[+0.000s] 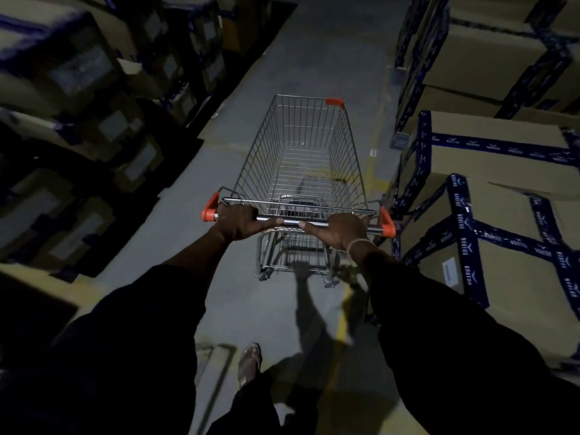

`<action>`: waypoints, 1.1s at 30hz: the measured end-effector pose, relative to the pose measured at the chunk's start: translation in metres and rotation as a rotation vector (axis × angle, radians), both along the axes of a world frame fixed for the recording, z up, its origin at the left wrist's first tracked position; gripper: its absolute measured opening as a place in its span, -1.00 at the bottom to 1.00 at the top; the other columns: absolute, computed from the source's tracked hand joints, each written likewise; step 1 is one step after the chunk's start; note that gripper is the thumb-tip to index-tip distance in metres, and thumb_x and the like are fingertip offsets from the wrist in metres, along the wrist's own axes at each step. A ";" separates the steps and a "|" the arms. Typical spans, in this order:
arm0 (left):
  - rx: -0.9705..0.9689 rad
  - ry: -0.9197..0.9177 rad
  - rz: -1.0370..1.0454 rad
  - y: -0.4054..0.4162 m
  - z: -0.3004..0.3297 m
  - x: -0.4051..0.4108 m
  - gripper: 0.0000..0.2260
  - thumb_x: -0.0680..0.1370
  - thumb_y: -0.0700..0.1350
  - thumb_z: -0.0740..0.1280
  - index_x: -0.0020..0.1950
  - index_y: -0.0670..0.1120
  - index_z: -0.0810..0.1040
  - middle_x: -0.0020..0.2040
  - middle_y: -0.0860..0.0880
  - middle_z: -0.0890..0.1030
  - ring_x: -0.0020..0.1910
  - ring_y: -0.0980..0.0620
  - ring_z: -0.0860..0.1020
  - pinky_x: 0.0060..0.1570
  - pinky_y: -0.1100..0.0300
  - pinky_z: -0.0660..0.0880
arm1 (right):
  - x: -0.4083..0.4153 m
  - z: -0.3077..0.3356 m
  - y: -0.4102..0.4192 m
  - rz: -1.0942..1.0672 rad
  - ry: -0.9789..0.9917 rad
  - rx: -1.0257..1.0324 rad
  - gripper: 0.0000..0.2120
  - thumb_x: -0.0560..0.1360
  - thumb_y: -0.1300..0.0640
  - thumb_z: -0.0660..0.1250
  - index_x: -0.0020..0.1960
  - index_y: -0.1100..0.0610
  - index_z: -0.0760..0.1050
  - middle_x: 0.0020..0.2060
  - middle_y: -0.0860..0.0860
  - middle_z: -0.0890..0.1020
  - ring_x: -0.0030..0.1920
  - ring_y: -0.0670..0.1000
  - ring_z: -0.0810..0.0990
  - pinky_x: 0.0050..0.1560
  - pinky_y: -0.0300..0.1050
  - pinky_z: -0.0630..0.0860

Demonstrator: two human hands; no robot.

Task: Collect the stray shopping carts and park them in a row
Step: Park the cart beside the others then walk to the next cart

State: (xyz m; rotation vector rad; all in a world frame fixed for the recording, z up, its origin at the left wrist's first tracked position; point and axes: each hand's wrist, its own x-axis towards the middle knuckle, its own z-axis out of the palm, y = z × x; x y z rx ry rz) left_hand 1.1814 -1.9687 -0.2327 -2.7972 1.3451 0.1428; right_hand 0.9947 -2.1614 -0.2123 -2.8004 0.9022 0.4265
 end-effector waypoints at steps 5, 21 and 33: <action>0.003 -0.002 0.087 0.058 0.000 -0.010 -0.05 0.17 0.74 -0.37 -0.41 -0.01 0.46 -0.43 0.04 0.49 -0.27 0.00 0.55 0.15 -0.01 0.48 | 0.007 -0.003 0.046 0.057 -0.010 -0.003 -0.03 0.21 -0.81 -0.19 -0.34 0.07 0.46 -0.20 0.07 0.67 -0.08 0.14 0.66 0.28 0.21 0.45; 0.055 0.134 0.277 0.174 0.003 -0.057 -0.21 0.39 0.68 -0.11 -0.29 0.04 0.53 -0.33 0.06 0.50 -0.05 -0.04 0.60 0.43 -0.33 0.17 | -0.006 0.013 0.142 0.175 0.042 0.010 -0.06 0.28 -0.77 -0.07 -0.22 0.08 0.56 -0.32 -0.01 0.54 -0.18 0.11 0.56 0.25 0.14 0.50; 0.054 0.139 0.286 0.244 0.001 -0.129 -0.19 0.33 0.71 -0.14 -0.30 0.03 0.51 -0.27 0.02 0.58 -0.09 -0.05 0.60 0.39 -0.26 0.23 | -0.075 0.009 0.212 0.182 0.058 -0.004 0.03 0.18 -0.81 -0.17 -0.26 0.09 0.56 -0.32 0.02 0.59 -0.23 0.08 0.58 0.25 0.19 0.50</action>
